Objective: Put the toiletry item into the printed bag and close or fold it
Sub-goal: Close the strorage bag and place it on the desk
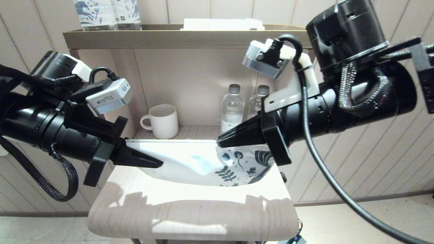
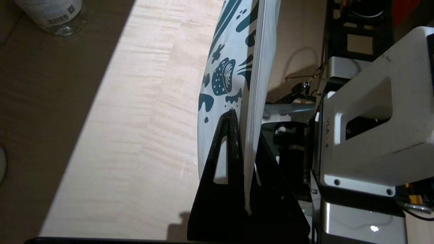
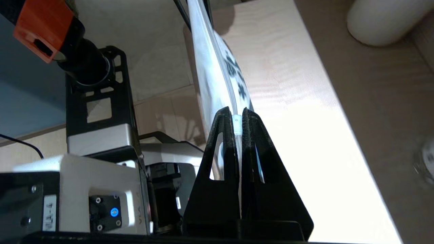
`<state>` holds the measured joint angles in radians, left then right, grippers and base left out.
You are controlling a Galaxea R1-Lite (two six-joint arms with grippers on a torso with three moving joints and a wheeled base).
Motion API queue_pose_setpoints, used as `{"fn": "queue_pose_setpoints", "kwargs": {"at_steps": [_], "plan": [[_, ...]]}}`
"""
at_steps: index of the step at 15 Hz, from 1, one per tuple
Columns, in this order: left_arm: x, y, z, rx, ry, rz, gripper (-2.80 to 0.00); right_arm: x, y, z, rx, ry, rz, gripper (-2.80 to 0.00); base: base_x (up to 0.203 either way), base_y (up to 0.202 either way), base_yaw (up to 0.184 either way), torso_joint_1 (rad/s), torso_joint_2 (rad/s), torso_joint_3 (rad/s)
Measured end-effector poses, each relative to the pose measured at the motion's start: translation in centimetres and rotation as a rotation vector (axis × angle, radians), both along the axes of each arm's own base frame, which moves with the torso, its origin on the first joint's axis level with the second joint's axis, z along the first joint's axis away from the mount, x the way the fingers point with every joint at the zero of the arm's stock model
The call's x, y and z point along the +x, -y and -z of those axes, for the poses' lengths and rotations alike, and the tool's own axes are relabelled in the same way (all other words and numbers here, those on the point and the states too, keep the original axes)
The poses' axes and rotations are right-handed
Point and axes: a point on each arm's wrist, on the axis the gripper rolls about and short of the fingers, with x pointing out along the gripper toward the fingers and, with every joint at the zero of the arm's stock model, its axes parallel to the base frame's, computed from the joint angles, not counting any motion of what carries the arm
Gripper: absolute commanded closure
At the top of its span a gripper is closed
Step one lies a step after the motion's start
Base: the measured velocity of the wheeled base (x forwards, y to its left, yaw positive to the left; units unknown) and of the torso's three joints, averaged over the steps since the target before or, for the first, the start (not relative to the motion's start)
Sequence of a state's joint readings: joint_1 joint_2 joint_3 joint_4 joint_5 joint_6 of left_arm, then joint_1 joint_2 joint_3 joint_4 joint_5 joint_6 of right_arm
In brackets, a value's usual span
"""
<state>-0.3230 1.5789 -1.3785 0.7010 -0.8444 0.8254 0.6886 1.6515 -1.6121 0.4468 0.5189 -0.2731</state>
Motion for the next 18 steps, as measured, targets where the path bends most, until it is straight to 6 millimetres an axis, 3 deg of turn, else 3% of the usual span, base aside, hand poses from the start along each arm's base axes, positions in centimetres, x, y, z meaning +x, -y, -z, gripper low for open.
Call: {"fn": "queue_pose_setpoints", "kwargs": {"at_steps": [6,12,13,18], "plan": [[-0.2,-0.2,-0.3,-0.01,0.0,-0.003,0.0,-3.1,5.4,0.1,-0.004,-0.001,0.102,0.0,0.0,0.0,0.0,0.0,0.0,0.0],[-0.2,-0.2,-0.3,-0.011,0.0,-0.003,0.0,-3.7,5.7,0.3,-0.003,0.009,0.106,0.0,0.0,0.0,0.0,0.0,0.0,0.0],[-0.1,-0.2,-0.3,-0.011,0.0,-0.003,0.0,-3.5,5.6,0.3,0.0,0.017,0.103,-2.8,0.0,0.0,0.0,0.0,0.0,0.0],[-0.1,-0.1,-0.2,-0.019,-0.007,0.004,0.0,-2.9,5.1,0.7,-0.027,0.031,0.154,-2.8,0.0,0.0,0.0,0.0,0.0,0.0]]}}
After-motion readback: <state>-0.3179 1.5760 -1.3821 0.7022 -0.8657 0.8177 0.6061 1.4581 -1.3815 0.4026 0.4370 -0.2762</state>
